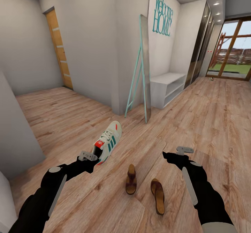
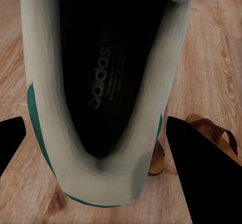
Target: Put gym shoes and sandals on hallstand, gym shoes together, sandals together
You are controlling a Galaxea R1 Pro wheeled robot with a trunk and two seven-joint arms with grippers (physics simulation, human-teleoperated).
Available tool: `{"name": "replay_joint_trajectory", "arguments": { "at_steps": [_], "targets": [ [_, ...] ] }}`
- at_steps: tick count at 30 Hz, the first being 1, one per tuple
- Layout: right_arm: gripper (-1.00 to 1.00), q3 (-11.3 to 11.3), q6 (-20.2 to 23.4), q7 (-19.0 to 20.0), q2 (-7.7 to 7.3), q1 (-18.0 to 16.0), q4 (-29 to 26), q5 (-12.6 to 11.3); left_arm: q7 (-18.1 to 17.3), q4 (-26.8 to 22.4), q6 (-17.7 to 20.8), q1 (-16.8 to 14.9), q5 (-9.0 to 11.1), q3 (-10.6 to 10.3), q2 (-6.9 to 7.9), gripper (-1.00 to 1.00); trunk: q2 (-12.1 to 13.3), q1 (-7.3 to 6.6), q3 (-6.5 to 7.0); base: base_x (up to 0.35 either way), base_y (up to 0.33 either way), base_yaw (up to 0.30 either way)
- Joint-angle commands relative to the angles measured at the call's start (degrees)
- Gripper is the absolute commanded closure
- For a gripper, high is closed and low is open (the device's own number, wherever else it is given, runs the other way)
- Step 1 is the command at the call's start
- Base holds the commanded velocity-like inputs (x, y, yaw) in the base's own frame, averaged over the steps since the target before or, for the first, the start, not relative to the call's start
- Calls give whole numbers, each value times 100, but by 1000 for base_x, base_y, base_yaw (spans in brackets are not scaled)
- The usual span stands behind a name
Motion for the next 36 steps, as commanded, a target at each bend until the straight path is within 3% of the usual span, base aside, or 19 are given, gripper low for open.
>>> {"name": "replay_joint_trajectory", "arguments": {
  "at_steps": [1,7,11,13,16,18,19,23,24,25,28,36],
  "targets": [
    [-100,-3,26,-11,0,-3,-6,-46,-37,-8,11,-3,-53,-2,0,100,-2,-1,-6,6,0,-1],
    [-100,-18,4,-10,-5,-3,155,-49,-24,63,12,-5,-53,-5,-55,100,-2,-1,-6,2,0,0],
    [-100,-25,-6,-2,-5,-3,349,-77,-11,409,20,-41,-54,29,-122,100,-2,-1,-6,0,0,0],
    [-100,-20,-9,3,-5,-3,420,-69,46,664,39,-429,-63,41,-155,100,-2,-1,-6,0,0,0],
    [-100,-21,-44,3,-5,-3,433,-56,99,696,48,-638,-62,43,-159,100,-2,-1,-6,0,0,0],
    [-100,-12,-349,1,-5,-3,447,-47,180,713,184,-1069,-65,47,-154,100,-2,-1,-6,0,0,0],
    [-100,-7,-1258,-10,-3,-3,869,-43,242,717,1306,-2122,-81,52,-140,100,-2,-1,-6,0,0,0],
    [-100,-12,-1654,-13,-13,-3,2018,-35,272,701,1904,-2865,-93,54,-138,100,-2,-1,-6,0,0,0],
    [-100,-21,-2149,-13,-17,-3,3141,-31,285,697,2290,-3535,-102,57,-136,100,-2,-1,-6,0,0,0],
    [-100,-23,-2369,-13,-13,-3,3366,-32,284,696,2348,-3694,-103,61,-136,100,-2,-1,-6,0,0,0],
    [-100,-24,-2794,-8,-8,-3,3636,-39,288,685,2417,-3890,-107,79,-141,100,-2,-1,-6,0,0,0],
    [-100,-8,-3022,-5,2,-3,3768,-41,281,677,2457,-3981,-100,134,-151,100,-2,-1,-6,0,0,0]
  ]
}}
